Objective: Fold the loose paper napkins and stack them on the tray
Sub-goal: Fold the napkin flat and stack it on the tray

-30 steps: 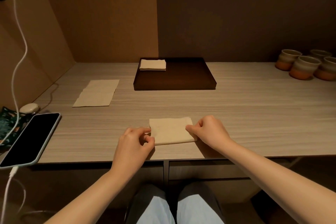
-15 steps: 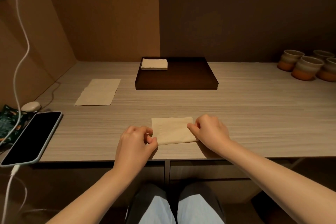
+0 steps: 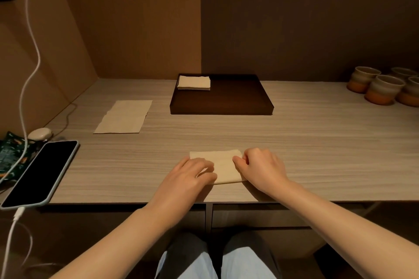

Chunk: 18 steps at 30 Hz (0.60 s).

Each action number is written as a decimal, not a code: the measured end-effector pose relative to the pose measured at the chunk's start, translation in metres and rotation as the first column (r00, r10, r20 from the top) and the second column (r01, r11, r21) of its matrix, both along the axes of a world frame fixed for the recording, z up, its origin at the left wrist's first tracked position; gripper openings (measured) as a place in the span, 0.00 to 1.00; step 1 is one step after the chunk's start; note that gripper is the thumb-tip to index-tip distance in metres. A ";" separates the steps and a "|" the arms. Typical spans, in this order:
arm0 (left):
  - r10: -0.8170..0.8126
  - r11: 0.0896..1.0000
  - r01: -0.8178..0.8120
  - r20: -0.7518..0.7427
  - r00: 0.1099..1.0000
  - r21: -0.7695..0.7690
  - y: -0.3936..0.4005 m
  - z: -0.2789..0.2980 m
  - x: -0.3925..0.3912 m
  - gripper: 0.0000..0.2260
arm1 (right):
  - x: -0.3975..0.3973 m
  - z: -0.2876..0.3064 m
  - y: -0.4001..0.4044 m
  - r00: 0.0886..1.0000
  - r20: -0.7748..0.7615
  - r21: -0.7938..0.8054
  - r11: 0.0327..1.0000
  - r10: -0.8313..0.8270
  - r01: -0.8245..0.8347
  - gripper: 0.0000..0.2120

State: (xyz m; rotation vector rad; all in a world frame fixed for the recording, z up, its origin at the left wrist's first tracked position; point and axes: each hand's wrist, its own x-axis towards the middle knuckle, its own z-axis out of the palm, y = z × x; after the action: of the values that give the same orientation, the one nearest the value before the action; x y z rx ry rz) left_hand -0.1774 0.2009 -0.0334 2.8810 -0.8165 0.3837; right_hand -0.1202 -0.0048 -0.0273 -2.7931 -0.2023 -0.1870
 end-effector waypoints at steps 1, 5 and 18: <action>-0.016 1.000 0.016 -0.012 1.000 0.027 0.000 0.000 0.002 0.27 | 0.001 0.000 0.000 1.000 -0.002 0.027 1.000 -0.005 0.005 0.18; -0.022 1.000 0.019 -0.146 0.989 -0.017 -0.001 0.003 0.003 0.28 | -0.001 0.003 -0.002 1.000 0.022 0.000 1.000 -0.014 0.014 0.11; 0.102 0.994 -0.105 -0.293 0.951 0.004 0.007 0.007 0.007 0.27 | -0.037 -0.010 -0.001 0.840 -0.210 -0.259 0.800 0.500 -0.541 0.40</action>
State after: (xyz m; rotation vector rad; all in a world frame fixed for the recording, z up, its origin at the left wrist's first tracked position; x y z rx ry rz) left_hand -0.1701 0.2082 -0.0260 2.8780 -0.6120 -0.0319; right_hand -0.1567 -0.0056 -0.0368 -2.9004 -1.0388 0.1834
